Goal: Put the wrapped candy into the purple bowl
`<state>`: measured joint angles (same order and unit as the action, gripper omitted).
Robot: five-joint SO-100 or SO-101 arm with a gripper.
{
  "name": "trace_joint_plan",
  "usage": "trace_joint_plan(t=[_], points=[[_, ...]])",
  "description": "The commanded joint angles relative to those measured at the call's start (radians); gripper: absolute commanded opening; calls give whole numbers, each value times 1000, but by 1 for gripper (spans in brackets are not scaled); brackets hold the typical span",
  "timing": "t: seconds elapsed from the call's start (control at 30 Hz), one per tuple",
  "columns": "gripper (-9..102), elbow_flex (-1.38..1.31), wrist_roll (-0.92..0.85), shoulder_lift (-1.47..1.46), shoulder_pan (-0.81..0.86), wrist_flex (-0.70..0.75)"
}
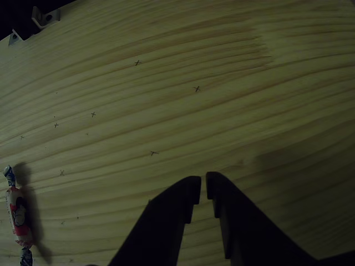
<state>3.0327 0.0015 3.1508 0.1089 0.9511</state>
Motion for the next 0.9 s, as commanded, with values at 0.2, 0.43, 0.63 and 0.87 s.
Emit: trace_joint_plan(t=[0.2, 0.43, 0.63, 0.87], points=[[1, -18, 38, 6, 0, -29], [1, -18, 28, 6, -8, -29], [1, -18, 20, 6, -12, -29], [1, -18, 15, 6, -18, -29]])
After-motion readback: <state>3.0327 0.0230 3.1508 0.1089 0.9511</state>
